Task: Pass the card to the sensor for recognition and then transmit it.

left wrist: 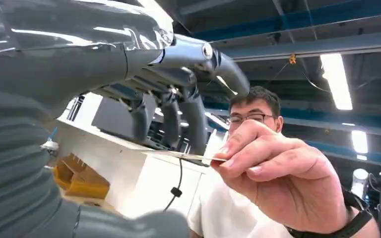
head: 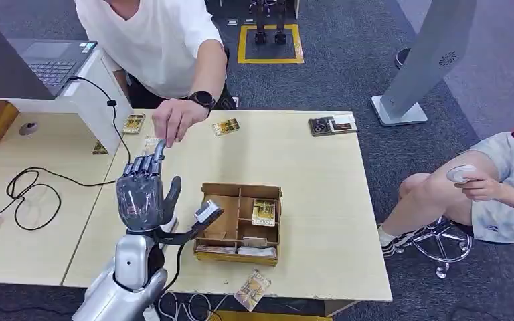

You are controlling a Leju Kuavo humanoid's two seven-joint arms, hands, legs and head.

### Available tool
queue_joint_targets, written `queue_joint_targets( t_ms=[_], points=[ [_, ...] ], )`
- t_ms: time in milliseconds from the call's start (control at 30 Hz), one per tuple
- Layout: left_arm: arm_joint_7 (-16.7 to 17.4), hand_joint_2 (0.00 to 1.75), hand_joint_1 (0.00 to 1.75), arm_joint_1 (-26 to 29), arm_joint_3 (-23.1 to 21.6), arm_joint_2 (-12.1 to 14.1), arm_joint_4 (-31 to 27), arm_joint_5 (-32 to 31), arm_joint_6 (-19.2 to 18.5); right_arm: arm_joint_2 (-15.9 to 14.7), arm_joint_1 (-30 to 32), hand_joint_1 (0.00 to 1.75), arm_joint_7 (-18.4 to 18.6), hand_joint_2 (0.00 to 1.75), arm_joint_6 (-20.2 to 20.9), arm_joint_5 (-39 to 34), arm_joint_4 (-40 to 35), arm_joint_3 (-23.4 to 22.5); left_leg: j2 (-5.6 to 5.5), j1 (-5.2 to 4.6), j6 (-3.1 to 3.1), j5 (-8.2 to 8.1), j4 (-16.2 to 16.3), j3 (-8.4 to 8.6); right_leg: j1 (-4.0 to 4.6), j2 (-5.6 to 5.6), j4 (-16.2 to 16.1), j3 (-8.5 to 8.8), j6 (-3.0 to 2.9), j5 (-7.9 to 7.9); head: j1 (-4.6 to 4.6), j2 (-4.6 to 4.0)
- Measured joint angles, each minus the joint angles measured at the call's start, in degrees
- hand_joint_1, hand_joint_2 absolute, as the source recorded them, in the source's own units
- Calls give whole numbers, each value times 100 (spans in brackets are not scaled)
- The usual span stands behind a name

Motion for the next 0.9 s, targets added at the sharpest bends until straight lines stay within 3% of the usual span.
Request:
queue_joint_targets(
  t_ms=[300,900],
  points=[
    [-371,175,0,70,350,-214,-18,0,0,0,0,0,-11,175,0,0,0,0,0,0,0,0,0,0,0,0,0,0,0,0,-2,0],
    [-319,175,0,127,529,-251,-50,0,0,0,0,0,-15,175,-26,-11,2,0,0,0,0,0,0,0,0,-1,0,0,0,0,-2,0]
  ],
)
